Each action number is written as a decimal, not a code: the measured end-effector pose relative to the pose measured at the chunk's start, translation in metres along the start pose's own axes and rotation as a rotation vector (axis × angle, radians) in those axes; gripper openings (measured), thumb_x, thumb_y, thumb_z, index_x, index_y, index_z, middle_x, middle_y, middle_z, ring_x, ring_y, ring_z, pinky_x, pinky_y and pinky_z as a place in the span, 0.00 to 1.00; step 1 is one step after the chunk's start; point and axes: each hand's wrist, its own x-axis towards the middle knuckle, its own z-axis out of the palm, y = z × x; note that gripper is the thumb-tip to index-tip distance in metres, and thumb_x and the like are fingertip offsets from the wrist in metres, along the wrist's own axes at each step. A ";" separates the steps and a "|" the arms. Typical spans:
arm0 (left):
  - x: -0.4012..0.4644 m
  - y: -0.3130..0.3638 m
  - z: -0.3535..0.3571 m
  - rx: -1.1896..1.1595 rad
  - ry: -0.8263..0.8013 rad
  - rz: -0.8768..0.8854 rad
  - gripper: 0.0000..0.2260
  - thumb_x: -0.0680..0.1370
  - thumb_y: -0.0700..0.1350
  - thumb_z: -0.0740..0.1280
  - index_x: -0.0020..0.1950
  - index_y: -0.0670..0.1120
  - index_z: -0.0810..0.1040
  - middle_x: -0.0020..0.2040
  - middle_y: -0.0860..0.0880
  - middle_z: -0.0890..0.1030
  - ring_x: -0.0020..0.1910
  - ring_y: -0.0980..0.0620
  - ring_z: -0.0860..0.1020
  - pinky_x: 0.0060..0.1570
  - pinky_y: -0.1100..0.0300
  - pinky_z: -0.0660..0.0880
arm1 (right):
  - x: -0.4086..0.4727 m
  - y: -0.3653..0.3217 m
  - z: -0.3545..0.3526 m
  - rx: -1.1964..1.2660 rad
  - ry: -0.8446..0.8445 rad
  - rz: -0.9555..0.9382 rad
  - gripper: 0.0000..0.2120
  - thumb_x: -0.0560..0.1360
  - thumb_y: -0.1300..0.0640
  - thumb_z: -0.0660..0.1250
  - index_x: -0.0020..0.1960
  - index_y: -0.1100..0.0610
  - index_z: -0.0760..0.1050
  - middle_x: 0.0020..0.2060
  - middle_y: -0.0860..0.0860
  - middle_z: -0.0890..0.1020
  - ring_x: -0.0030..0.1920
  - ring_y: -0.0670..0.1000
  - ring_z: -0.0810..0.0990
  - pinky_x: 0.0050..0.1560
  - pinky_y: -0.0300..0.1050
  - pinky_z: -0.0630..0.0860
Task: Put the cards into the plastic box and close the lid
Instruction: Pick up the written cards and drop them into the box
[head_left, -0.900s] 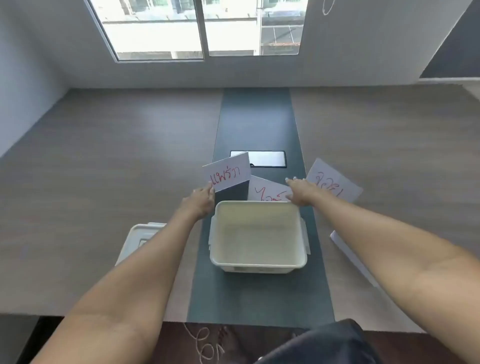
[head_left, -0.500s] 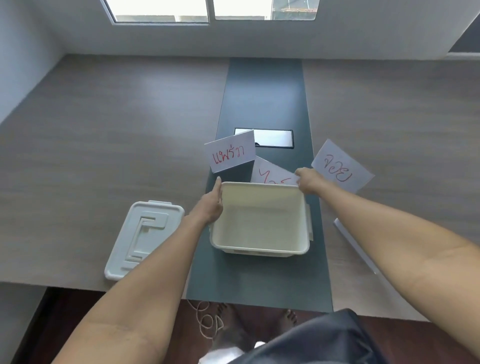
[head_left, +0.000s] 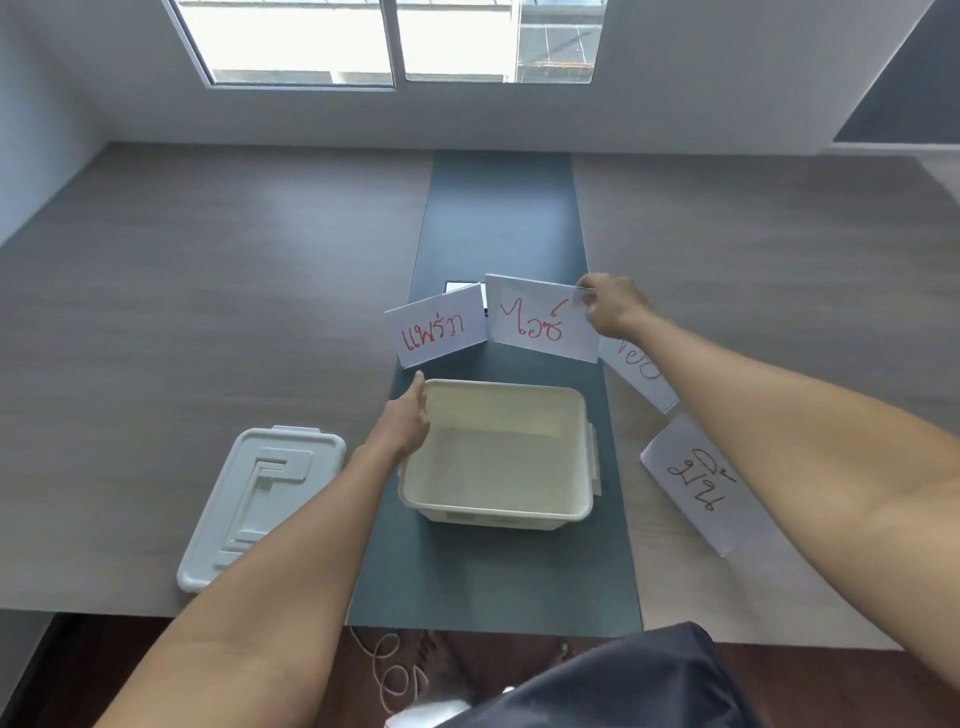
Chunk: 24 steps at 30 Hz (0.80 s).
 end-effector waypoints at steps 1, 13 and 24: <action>0.000 0.001 0.000 0.004 -0.001 0.000 0.25 0.84 0.42 0.50 0.81 0.52 0.51 0.74 0.37 0.70 0.71 0.36 0.68 0.68 0.46 0.66 | 0.000 -0.005 -0.012 0.017 -0.002 -0.019 0.18 0.78 0.65 0.58 0.64 0.55 0.77 0.63 0.57 0.80 0.62 0.61 0.78 0.55 0.46 0.73; 0.005 -0.013 -0.007 -0.228 -0.124 -0.007 0.25 0.82 0.55 0.55 0.79 0.57 0.58 0.77 0.50 0.67 0.76 0.44 0.64 0.74 0.44 0.63 | -0.028 -0.014 -0.057 0.483 -0.729 -0.078 0.15 0.83 0.59 0.63 0.68 0.59 0.75 0.59 0.59 0.84 0.49 0.52 0.84 0.57 0.49 0.79; 0.005 -0.016 -0.006 -0.497 -0.208 -0.043 0.11 0.84 0.51 0.55 0.63 0.58 0.73 0.59 0.46 0.81 0.59 0.45 0.80 0.59 0.43 0.77 | -0.050 -0.004 -0.006 0.500 -1.081 0.119 0.19 0.80 0.56 0.68 0.70 0.57 0.75 0.63 0.56 0.83 0.65 0.57 0.80 0.67 0.52 0.76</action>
